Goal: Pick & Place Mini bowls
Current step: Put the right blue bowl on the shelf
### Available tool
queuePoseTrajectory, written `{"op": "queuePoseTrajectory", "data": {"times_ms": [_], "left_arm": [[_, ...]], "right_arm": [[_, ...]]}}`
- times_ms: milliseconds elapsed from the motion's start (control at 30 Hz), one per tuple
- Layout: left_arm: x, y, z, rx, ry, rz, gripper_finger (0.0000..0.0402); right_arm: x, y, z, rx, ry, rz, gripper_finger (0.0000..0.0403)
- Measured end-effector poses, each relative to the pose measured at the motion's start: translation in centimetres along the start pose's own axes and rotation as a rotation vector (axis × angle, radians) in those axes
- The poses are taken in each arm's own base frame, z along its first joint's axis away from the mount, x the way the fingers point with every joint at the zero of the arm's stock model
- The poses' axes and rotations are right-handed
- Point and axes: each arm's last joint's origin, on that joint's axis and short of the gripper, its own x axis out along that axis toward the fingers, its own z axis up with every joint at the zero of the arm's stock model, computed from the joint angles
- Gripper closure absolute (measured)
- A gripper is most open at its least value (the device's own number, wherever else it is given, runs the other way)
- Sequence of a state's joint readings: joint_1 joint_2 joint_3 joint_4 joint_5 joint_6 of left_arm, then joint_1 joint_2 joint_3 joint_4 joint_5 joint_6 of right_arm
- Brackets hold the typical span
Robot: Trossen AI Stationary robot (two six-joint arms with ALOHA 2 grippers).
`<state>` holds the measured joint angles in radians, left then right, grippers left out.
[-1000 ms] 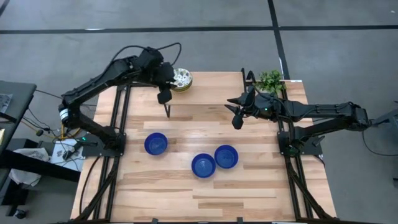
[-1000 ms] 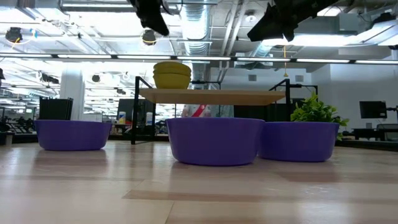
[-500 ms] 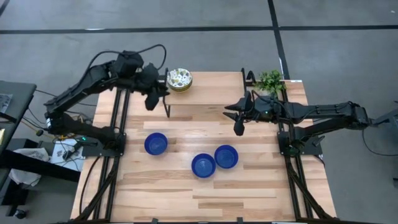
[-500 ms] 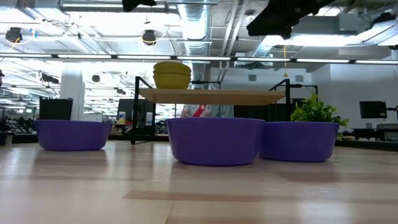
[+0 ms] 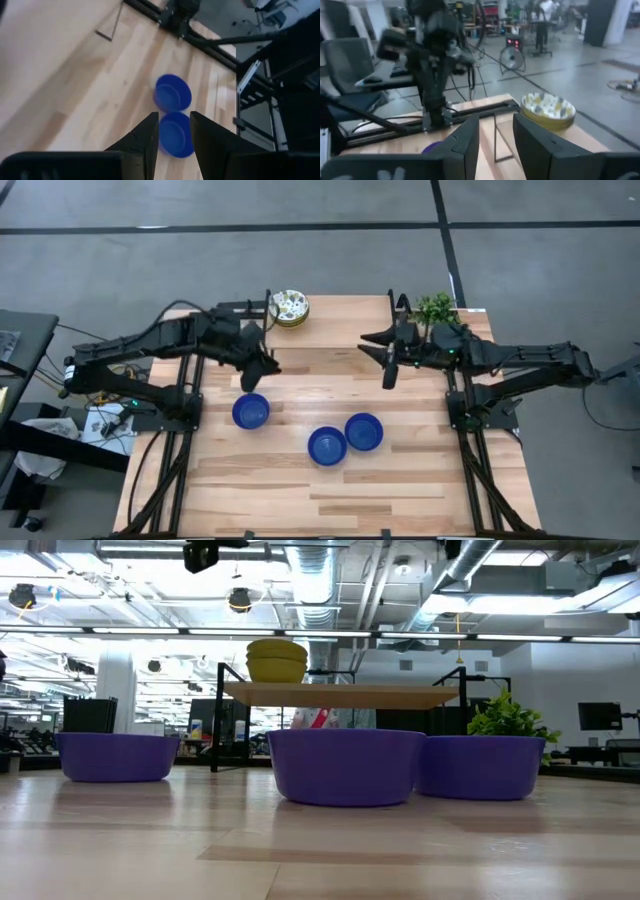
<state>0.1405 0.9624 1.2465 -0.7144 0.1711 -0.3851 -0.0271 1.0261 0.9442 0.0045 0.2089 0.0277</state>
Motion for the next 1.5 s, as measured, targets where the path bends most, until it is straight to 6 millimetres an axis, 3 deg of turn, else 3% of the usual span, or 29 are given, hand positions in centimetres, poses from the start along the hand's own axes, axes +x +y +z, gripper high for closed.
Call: {"op": "queuePoseTrajectory", "data": {"times_ms": [133,300,500,700,867,1267,1500], "left_arm": [[0.6,-0.6,-1.2,-0.054,-0.023,0.06,0.0293],[0.4,-1.6,-1.3,-0.064,-0.148,0.153,0.0293],[0.9,-3.1,-1.3,-0.033,-0.235,0.074,0.0293],[2.5,-4.0,-3.2,0.034,-0.227,-0.003,0.0293],[5.2,-4.7,-6.0,0.15,-0.245,-0.09,0.0293],[11.3,-7.8,-13.3,-0.014,-0.12,-0.16,0.0293],[13.7,-8.9,-15.2,-0.019,-0.12,-0.144,0.0293]], "right_arm": [[-1.8,1.0,0.5,-0.064,-0.004,0.053,0.0294],[-5.6,2.2,1.3,-0.015,-0.014,0.081,0.0294],[-7.9,3.6,-0.3,0.108,0.073,0.1,0.0294],[-6.4,6.0,-4.0,0.194,0.245,0.114,0.0294],[-4.6,8.1,-6.5,0.228,0.365,0.102,0.0294],[-1.8,11.6,-12.1,0.291,0.67,0.08,0.0294],[-0.6,12.2,-14.7,0.22,0.761,0.029,0.0294]]}}
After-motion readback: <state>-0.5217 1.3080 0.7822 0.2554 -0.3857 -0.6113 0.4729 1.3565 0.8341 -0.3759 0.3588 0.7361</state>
